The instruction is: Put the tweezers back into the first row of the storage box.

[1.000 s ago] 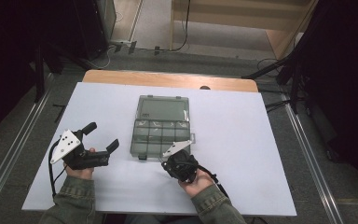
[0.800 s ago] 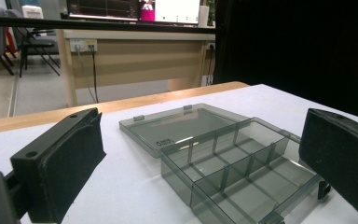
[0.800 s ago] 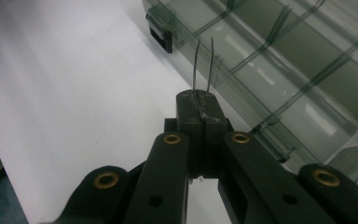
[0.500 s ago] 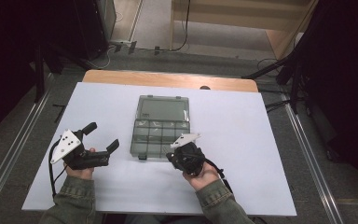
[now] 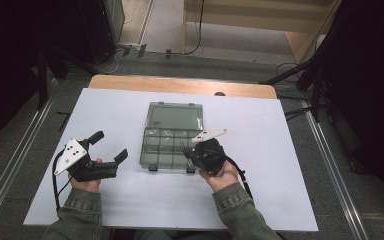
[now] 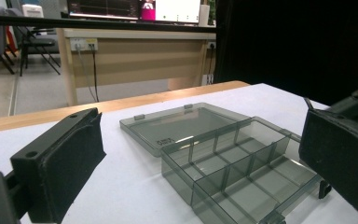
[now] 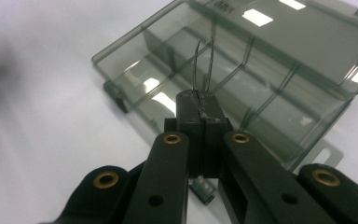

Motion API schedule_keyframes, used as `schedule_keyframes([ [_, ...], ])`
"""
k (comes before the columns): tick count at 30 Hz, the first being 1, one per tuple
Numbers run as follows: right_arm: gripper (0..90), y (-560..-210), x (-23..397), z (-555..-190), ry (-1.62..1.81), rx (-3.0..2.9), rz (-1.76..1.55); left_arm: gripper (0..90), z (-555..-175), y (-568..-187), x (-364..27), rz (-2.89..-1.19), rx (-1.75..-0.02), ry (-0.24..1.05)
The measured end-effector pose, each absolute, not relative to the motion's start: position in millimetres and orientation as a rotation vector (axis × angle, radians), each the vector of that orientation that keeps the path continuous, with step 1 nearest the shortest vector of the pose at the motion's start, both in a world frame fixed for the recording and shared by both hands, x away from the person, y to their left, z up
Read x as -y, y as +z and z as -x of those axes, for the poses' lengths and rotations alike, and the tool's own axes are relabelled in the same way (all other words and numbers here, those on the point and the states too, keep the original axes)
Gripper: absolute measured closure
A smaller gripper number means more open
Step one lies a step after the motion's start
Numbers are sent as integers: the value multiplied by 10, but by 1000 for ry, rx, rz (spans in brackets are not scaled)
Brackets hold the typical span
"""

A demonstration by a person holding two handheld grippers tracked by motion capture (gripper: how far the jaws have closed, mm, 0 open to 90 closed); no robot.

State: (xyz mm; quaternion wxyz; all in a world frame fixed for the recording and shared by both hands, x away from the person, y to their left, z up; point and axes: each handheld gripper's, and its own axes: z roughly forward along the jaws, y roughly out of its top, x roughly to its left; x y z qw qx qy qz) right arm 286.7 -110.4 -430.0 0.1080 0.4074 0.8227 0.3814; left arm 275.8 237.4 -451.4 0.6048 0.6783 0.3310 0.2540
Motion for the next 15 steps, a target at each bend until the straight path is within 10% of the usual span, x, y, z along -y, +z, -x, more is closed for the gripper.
schedule_keyframes([
  [15,900,-4227,1106,-3181,1084,-2423,-1050,0,-2763,-4516,-2373,-1572,-765,586],
])
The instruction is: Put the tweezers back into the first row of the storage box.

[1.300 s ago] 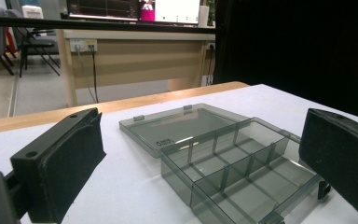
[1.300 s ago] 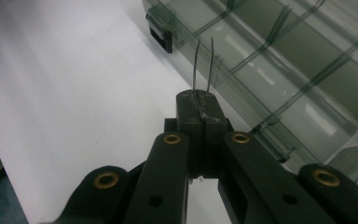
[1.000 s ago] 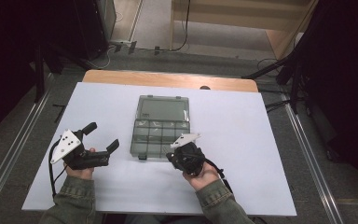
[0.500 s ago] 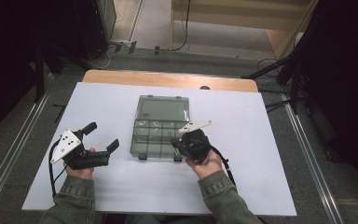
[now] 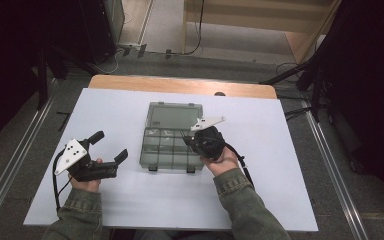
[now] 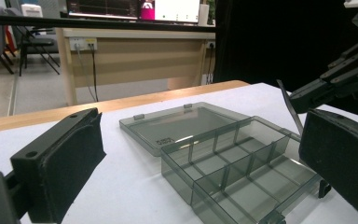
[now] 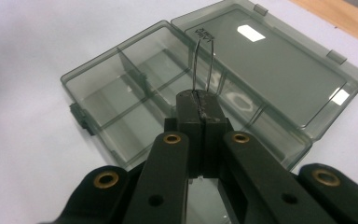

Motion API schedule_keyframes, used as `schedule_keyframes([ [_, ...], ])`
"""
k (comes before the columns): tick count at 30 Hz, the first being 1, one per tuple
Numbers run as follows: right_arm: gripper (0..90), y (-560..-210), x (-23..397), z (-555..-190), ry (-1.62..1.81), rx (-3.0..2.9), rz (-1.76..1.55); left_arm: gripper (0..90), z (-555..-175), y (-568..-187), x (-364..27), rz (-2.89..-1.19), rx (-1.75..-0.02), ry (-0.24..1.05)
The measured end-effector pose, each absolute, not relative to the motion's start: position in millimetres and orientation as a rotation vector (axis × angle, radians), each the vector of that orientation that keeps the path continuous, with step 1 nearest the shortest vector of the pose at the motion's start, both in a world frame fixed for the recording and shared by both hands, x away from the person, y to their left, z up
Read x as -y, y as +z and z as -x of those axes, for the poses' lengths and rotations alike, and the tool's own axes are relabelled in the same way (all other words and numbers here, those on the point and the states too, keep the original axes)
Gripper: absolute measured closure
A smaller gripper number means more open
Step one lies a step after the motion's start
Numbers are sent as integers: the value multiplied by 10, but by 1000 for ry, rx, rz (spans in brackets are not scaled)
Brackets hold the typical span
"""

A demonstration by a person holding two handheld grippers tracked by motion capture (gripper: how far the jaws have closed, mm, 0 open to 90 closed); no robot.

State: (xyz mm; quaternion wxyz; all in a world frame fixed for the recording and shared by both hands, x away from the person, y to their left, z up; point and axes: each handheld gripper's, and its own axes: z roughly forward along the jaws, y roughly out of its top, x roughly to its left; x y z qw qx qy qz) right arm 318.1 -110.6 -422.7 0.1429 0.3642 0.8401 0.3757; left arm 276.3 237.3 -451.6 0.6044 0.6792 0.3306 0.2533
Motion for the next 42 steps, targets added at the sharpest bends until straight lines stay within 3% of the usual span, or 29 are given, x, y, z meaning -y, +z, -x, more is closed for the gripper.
schedule_keyframes([
  [25,900,-4234,958,-3568,910,-2409,-964,0,-2765,-4518,-2374,-1567,-766,583],
  [26,870,-4247,942,-3577,902,-2405,-968,0,-2764,-4517,-2375,-1567,-766,584],
  [27,737,-4253,926,-3579,898,-2392,-990,0,-2764,-4517,-2376,-1566,-765,585],
  [30,555,-4273,906,-3583,922,-2397,-1012,0,-2766,-4518,-2379,-1565,-768,585],
  [31,555,-4273,906,-3583,922,-2397,-1012,0,-2766,-4518,-2379,-1565,-768,585],
  [33,396,-4284,902,-3578,921,-2426,-1015,0,-2766,-4518,-2379,-1565,-768,585],
  [34,396,-4284,902,-3578,921,-2426,-1015,0,-2766,-4518,-2378,-1564,-768,584],
  [35,335,-4285,907,-3575,925,-2440,-1016,0,-2765,-4517,-2378,-1565,-768,584],
  [36,216,-4288,910,-3567,925,-2455,-1020,0,-2765,-4517,-2377,-1565,-768,583],
  [42,0,-4307,982,-3508,975,-2390,-1046,0,-2766,-4519,-2376,-1567,-770,582],
])
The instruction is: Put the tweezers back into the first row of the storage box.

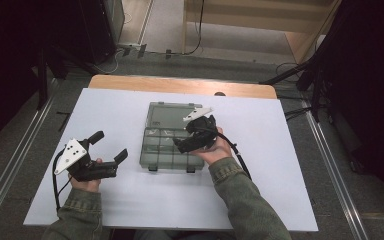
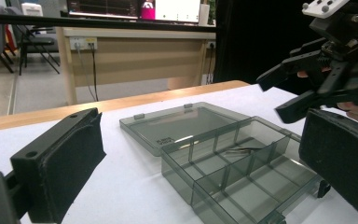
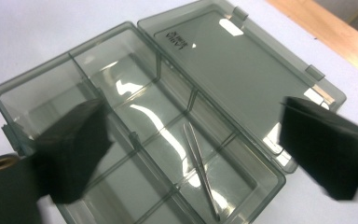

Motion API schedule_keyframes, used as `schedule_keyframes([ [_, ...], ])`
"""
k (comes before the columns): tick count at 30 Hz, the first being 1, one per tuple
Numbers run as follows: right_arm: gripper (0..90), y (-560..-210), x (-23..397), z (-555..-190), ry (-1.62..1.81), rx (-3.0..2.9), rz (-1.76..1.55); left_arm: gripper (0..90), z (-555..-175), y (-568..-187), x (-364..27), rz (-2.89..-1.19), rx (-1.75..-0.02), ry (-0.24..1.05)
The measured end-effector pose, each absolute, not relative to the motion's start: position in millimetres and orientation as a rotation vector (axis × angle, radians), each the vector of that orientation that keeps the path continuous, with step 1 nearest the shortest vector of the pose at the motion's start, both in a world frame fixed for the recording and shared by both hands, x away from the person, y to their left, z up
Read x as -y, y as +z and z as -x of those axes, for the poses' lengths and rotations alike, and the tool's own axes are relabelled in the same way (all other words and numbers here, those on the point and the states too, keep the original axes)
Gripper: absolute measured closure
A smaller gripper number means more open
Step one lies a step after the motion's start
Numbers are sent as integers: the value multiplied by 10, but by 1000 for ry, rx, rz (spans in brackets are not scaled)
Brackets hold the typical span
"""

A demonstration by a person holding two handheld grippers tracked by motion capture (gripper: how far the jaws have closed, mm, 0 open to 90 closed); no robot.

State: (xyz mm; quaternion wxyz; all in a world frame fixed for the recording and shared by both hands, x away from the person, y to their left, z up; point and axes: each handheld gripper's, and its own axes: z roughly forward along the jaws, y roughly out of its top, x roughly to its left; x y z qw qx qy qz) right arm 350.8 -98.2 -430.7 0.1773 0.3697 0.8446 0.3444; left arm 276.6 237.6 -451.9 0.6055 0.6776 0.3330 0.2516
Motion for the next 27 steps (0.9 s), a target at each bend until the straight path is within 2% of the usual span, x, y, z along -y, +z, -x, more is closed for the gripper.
schedule_keyframes([
  [13,0,-4301,1394,-3349,1120,-2267,-1187,0,-2770,-4522,-2371,-1569,-769,584],
  [27,0,-4322,1728,-3160,1119,-2236,-1254,0,-2767,-4523,-2365,-1572,-767,587],
])
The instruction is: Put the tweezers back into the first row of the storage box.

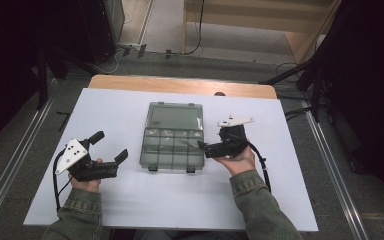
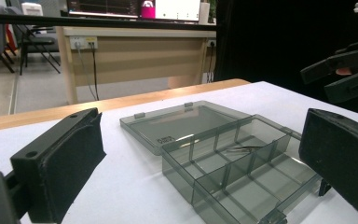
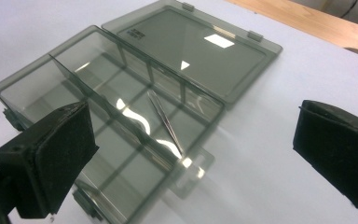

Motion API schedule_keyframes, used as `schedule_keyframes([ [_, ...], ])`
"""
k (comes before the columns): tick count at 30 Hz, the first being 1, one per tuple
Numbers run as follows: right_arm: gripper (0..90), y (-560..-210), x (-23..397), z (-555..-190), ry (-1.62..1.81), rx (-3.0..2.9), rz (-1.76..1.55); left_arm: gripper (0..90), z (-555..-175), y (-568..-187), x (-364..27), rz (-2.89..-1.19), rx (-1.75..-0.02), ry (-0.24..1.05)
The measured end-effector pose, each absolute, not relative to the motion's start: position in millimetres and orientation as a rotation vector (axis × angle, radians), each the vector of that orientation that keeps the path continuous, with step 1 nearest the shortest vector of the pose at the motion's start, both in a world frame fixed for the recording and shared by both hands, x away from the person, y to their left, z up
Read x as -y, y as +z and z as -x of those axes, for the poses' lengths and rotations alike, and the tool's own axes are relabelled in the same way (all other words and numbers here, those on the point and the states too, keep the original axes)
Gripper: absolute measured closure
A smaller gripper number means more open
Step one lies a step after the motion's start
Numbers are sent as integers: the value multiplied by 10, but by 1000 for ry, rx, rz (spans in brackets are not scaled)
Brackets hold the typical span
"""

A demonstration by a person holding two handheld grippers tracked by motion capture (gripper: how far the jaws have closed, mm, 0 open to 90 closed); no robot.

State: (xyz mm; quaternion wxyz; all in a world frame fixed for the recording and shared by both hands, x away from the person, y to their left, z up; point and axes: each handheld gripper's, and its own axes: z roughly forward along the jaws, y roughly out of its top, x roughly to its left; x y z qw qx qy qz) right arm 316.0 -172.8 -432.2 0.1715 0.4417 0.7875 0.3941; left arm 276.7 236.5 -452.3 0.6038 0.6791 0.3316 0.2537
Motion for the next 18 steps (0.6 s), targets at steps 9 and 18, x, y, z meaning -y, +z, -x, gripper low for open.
schedule_keyframes([
  [9,0,-4362,1946,-3000,1117,-2211,-1308,0,-2765,-4524,-2360,-1576,-768,591],
  [18,0,-4420,2049,-2825,1148,-2193,-1313,0,-2762,-4523,-2358,-1577,-770,590],
])
